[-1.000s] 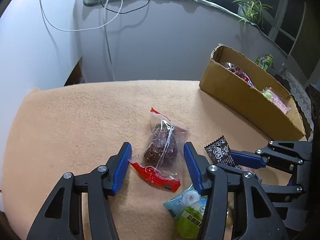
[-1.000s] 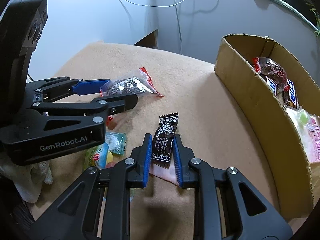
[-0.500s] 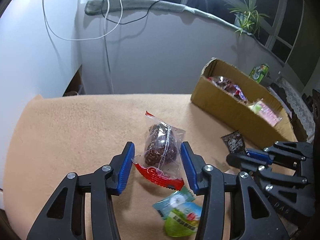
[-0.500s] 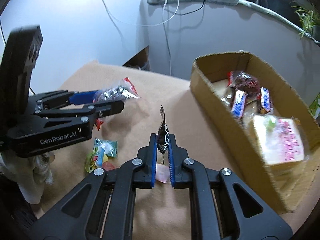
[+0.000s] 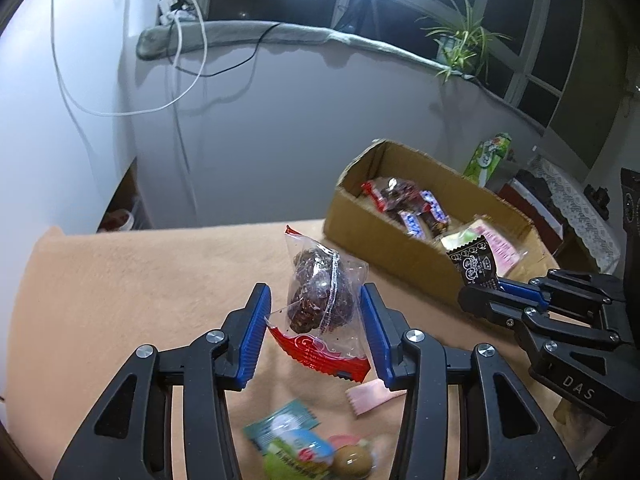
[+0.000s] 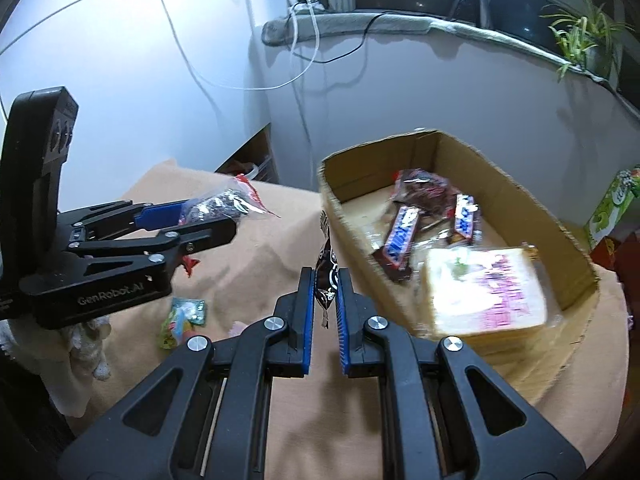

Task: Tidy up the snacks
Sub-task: 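Grasp the red-tagged pastry bag with the left gripper while the right carries the black candy to the box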

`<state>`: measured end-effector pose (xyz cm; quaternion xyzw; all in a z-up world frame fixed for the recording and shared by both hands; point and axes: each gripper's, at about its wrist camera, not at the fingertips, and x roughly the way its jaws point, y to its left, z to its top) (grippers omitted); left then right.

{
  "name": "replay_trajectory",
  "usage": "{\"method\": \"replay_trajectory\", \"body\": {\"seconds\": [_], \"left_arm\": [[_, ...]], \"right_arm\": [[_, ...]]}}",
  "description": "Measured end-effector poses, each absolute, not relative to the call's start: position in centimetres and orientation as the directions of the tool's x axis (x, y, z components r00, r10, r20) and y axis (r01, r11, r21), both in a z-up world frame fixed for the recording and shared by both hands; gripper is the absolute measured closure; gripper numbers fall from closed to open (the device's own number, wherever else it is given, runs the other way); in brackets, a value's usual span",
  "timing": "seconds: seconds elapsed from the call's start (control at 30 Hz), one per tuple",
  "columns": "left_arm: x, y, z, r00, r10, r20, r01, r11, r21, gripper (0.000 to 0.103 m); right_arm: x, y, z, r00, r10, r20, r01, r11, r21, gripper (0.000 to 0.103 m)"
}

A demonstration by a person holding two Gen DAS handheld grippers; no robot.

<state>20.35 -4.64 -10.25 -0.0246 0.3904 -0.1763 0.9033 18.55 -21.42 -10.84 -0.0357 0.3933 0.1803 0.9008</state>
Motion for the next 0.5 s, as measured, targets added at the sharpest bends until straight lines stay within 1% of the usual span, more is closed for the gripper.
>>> {"method": "replay_trajectory", "body": {"seconds": [0.27,0.5], "left_arm": [[21.3,-7.2,-9.0,0.641,-0.370,-0.672,0.336,0.923,-0.187,0.059],[22.1,-11.4,-7.6,0.652,-0.424,-0.629,0.418,0.893,-0.168,0.059]], "right_arm": [[19.3,-25.5,-9.9,0.661,0.247,-0.709,-0.267,0.960,0.086,0.093],[19.5,-28.7,-9.9,0.666,0.187,-0.722,-0.205,0.977,0.063,0.093]]}}
